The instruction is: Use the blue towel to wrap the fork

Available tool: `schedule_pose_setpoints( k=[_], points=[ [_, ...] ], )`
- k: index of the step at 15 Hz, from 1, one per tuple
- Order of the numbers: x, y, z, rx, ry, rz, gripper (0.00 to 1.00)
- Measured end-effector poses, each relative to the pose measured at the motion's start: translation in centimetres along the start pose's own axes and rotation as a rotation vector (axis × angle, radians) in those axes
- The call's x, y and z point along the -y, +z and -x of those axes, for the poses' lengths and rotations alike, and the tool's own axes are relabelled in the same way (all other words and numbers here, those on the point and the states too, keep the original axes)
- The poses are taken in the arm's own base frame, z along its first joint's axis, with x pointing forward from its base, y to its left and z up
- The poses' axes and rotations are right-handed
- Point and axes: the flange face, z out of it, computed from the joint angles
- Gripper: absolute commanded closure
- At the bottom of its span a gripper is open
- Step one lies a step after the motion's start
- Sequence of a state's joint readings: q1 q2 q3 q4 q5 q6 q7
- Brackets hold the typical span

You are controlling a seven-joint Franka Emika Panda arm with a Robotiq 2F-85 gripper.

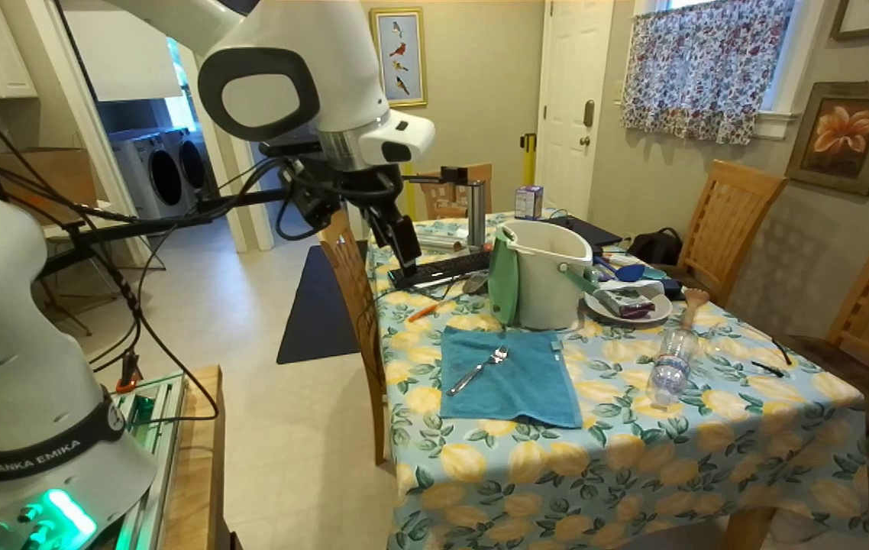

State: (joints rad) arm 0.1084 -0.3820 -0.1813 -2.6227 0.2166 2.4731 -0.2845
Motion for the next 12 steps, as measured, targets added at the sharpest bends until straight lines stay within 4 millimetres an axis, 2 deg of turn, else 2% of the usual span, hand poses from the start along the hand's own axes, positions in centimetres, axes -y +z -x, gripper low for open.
schedule_pose_setpoints(
  k=[4, 6, 9, 12],
  points=[
    [0.0, 0.1, 0.0, 0.003, -0.001, 0.0, 0.0],
    [0.1, 1.0, 0.0, 0.02, 0.001, -0.004, 0.0],
    [0.4, 3.8, -0.3, 0.072, -0.024, 0.004, 0.0],
    [1.1, 7.0, -1.5, 0.102, -0.05, 0.028, 0.0]
  ],
)
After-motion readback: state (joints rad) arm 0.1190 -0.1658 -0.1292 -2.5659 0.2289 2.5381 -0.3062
